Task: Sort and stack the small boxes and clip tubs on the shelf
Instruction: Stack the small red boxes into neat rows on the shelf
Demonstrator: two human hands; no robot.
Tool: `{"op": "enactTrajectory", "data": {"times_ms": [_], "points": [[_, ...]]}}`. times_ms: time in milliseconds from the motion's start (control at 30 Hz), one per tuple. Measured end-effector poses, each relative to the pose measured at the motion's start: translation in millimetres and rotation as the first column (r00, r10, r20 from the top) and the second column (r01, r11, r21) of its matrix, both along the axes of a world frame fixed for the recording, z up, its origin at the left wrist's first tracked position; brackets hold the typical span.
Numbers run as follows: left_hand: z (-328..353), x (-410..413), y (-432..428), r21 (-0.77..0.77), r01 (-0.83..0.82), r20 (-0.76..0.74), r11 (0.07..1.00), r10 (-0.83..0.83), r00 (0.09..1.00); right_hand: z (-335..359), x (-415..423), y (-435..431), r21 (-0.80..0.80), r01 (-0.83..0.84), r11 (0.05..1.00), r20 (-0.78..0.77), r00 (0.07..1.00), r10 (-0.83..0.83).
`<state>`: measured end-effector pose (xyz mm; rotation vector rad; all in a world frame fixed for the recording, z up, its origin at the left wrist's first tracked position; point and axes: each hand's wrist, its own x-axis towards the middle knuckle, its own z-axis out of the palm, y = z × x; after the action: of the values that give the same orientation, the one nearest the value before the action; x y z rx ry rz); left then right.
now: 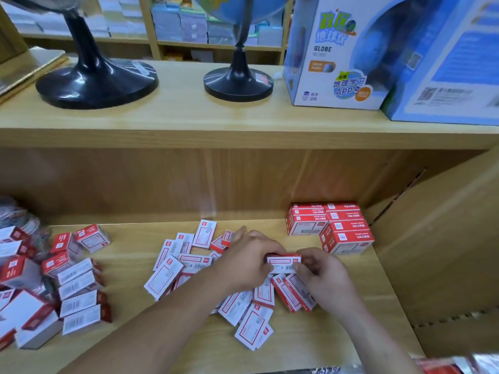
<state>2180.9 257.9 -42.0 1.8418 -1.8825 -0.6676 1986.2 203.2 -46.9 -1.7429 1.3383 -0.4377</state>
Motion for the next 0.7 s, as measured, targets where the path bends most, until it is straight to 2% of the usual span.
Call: {"op": "enactTrajectory", "data": {"times_ms": [100, 200, 233, 300, 367, 467, 533, 700], "points": [[2, 6, 4, -0.095, -0.136, -0.051, 0.986, 0.131, 0.99, 8, 1, 7, -0.044, 0.043, 0.998, 0.103, 0.994, -0.038], [11, 9, 18, -0.217, -0.334, -0.062, 0.917, 0.328, 0.943, 22, 8, 16, -0.102, 0.116, 0.988, 0.24, 0.967, -0.089], [16, 5, 24, -0.183, -0.348, -0.14, 0.919, 0.326, 0.935, 27, 13, 18, -0.085, 0.154, 0.984, 0.312, 0.942, -0.121], [27, -10, 34, -0.044, -0.272, -0.347, 0.961, 0.241, 0.906, 36, 23, 23, -0.03, 0.204, 0.979, 0.428, 0.887, -0.171], [30, -24, 39, -0.068, -0.236, -0.434, 0.969, 0.184, 0.882, 42, 31, 29, 0.016, 0.158, 0.987, 0.482, 0.864, -0.147], [31, -24, 46, -0.052, -0.409, -0.576, 0.911, 0.308, 0.758, 47, 34, 36, 0.027, 0.0, 1.0, 0.525, 0.851, -0.014], [31, -19, 50, 0.025, -0.427, -0.67, 0.904, 0.331, 0.664, 48, 33, 35, -0.025, -0.04, 0.999, 0.492, 0.869, 0.047], [29, -9, 60, 0.12, -0.464, -0.781, 0.878, 0.372, 0.502, 43, 36, 29, 0.083, 0.029, 0.996, 0.434, 0.899, -0.062]]}}
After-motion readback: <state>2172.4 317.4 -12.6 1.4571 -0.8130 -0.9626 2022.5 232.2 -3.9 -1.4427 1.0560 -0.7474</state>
